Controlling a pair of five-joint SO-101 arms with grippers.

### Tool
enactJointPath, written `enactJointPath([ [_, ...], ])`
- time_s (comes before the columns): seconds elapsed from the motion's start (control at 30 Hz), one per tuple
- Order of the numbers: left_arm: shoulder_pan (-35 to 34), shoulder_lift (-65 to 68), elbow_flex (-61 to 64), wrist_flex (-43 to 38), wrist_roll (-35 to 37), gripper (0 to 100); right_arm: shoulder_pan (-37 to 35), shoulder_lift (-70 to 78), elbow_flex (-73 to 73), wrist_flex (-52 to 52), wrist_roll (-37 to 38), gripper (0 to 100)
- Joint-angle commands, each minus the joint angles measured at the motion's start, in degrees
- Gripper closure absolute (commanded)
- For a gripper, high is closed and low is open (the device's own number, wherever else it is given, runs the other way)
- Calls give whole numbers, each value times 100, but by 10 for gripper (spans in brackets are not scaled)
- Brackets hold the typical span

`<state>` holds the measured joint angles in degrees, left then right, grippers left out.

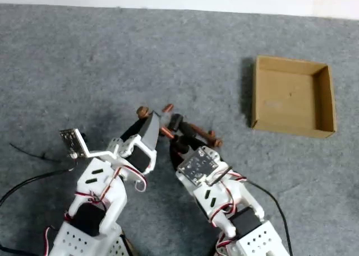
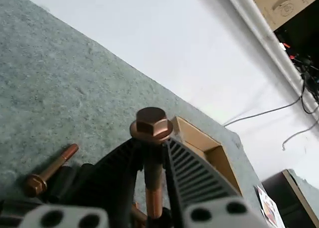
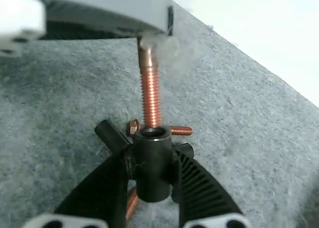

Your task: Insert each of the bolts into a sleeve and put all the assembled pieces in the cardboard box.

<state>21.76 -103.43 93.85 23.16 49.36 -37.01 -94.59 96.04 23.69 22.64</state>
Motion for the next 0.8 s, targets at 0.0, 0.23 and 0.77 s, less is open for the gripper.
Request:
enactJointPath([
  [0.0, 207, -84, -479, 431, 9, 994, 40, -4, 787, -4, 35, 993],
  [0.23, 215, -84, -505, 484, 18, 994, 40, -4, 787, -4, 35, 993],
  [0.77, 1376, -75, -92, 1697, -1169, 993, 207, -22, 787, -84, 35, 993],
])
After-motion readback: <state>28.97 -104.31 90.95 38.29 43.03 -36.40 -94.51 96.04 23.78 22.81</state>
